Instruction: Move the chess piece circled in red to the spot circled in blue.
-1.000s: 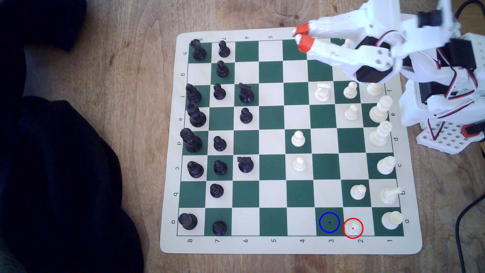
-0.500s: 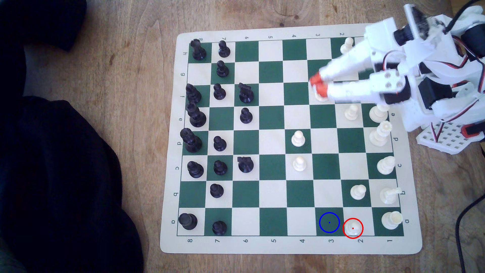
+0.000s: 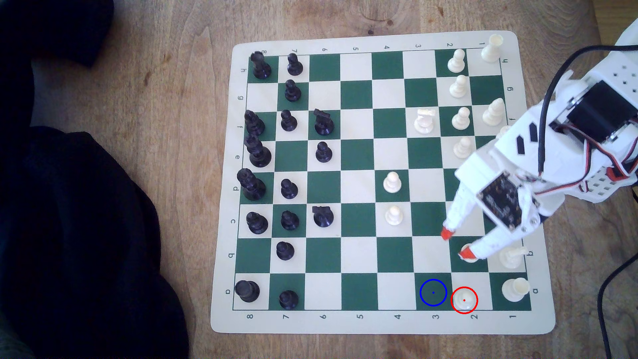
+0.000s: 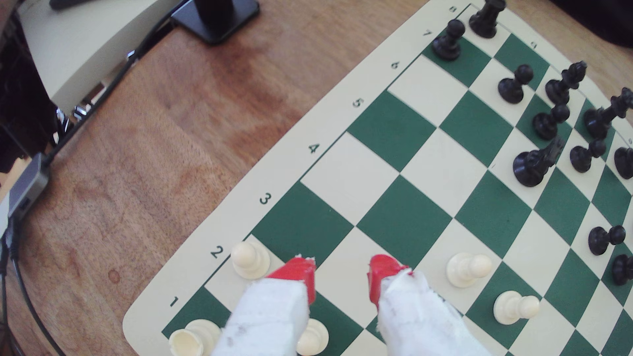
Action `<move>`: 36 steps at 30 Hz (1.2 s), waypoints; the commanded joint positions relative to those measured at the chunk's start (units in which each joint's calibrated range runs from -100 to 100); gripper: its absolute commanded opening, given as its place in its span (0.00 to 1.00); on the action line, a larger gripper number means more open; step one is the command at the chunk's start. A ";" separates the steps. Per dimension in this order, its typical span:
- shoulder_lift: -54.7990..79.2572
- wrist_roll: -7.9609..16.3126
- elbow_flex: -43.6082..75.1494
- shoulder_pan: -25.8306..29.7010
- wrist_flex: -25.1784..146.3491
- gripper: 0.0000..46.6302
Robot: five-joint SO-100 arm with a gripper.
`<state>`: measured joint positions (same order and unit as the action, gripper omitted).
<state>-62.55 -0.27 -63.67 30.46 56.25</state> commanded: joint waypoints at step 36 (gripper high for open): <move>30.97 3.22 9.00 8.85 -13.67 0.33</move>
<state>-32.64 2.71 -59.42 39.60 43.98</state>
